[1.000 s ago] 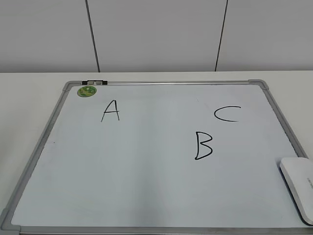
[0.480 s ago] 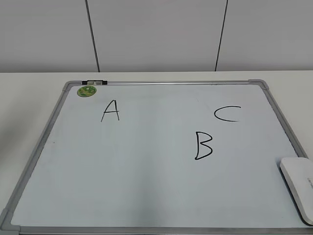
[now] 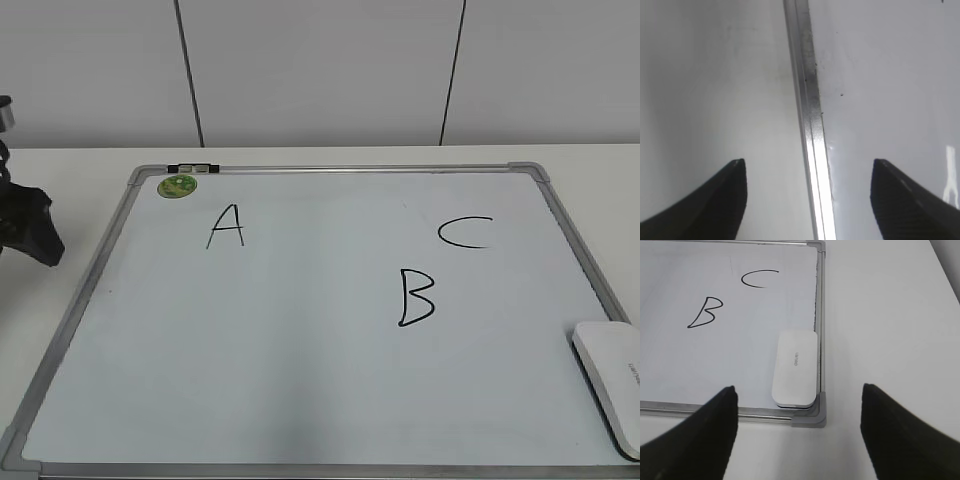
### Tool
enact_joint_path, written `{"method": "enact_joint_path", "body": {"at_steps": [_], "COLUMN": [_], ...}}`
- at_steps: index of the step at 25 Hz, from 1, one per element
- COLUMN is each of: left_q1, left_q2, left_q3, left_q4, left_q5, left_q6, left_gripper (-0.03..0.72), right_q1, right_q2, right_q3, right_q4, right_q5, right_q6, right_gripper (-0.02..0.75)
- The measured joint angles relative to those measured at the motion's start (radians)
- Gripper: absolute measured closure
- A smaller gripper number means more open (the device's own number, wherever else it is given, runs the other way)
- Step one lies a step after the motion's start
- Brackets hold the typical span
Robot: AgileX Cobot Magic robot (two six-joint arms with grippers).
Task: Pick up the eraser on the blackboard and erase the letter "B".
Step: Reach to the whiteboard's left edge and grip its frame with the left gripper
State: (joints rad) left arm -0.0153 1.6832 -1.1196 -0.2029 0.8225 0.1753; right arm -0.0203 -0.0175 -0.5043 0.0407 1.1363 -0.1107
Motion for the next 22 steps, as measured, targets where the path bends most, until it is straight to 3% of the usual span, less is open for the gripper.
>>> {"method": "enact_joint_path", "body": {"at_steps": [4, 12, 22], "left_q1": [0.0, 0.0, 0.0], "left_q2": [0.091, 0.229, 0.329], "left_q3": [-0.038, -0.141, -0.187], "left_q4": [-0.011, -0.051, -0.056], "left_q5": [-0.009, 0.0, 0.018], "left_q6": [0.002, 0.002, 0.002], "left_gripper": [0.159, 0.315, 0.401], "right_q1": [0.0, 0.0, 0.0], "right_q2": [0.0, 0.0, 0.0], "right_q3": [0.0, 0.0, 0.0], "right_q4": [0.0, 0.0, 0.0], "right_q5": [0.0, 0.0, 0.0], "right_q6": [0.0, 0.0, 0.0], "right_gripper": [0.152, 0.152, 0.152]}}
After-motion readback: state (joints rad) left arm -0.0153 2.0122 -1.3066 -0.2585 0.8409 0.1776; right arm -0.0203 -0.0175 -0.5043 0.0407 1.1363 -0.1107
